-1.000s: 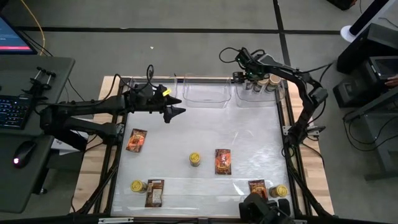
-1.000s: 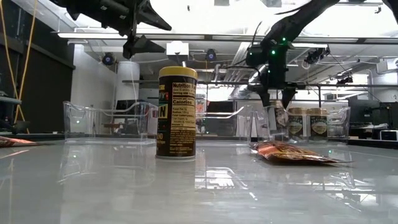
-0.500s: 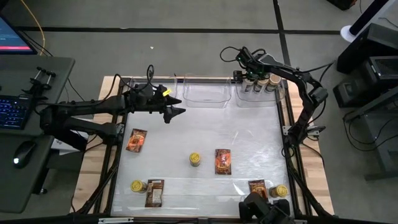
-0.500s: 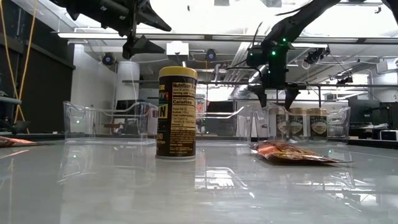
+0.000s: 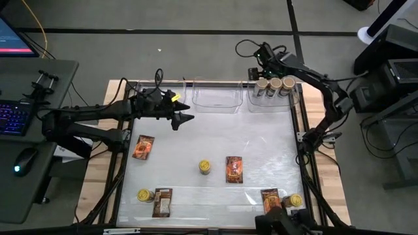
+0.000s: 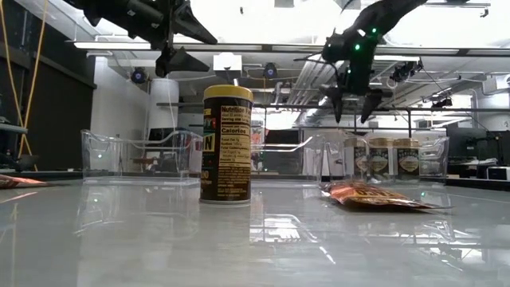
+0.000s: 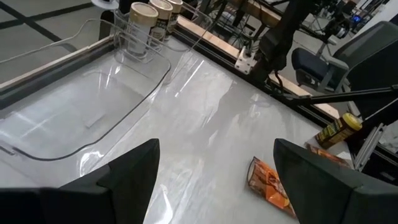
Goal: Sort spices by type
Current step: Put the middle yellow seasoning bottle into the left transparent bin
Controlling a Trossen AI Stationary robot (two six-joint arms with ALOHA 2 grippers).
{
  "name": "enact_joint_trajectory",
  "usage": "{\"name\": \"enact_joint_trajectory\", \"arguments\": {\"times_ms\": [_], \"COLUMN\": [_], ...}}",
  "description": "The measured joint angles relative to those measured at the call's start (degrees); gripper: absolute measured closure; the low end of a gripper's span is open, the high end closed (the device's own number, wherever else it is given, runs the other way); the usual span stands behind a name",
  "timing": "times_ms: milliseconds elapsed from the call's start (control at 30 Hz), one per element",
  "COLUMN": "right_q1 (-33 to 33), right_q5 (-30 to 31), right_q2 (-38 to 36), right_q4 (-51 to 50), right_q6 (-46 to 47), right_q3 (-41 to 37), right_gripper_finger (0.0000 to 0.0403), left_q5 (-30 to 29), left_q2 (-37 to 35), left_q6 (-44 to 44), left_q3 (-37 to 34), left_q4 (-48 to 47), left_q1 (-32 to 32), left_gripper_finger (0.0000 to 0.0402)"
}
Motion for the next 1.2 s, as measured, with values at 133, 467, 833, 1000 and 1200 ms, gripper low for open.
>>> {"name": "enact_joint_trajectory", "arguments": {"times_ms": [133,467,833,1000,1200], "right_q1": [1.9,22.7,42.2,44.9,45.9], "right_q5": [-5.2,-19.9,-15.3,-15.4,-15.5], "right_q2": [-1.4,-6.5,-7.8,-7.8,-7.8], "right_q4": [-2.4,-2.2,0.6,4.0,5.1], "right_q6": [-4.0,-10.6,-9.3,-10.1,-11.6], "right_q3": [0.0,0.0,-0.1,-0.1,-0.1], "right_gripper_finger": [0.0088,0.0096,0.0096,0.0096,0.0096], "left_q5": [0.0,-0.8,-1.4,-1.7,3.0], "left_q2": [0.0,0.0,0.0,0.0,0.0], "left_q6": [0.0,2.0,1.0,-3.4,-7.3], "left_q3": [0.0,0.0,0.0,0.0,0.2], "left_q4": [-0.8,-2.4,-1.3,-0.7,-1.2], "left_q1": [0.0,0.0,0.0,0.0,-0.1], "left_gripper_finger": [0.0101,0.0101,0.0101,0.0101,0.0101]}}
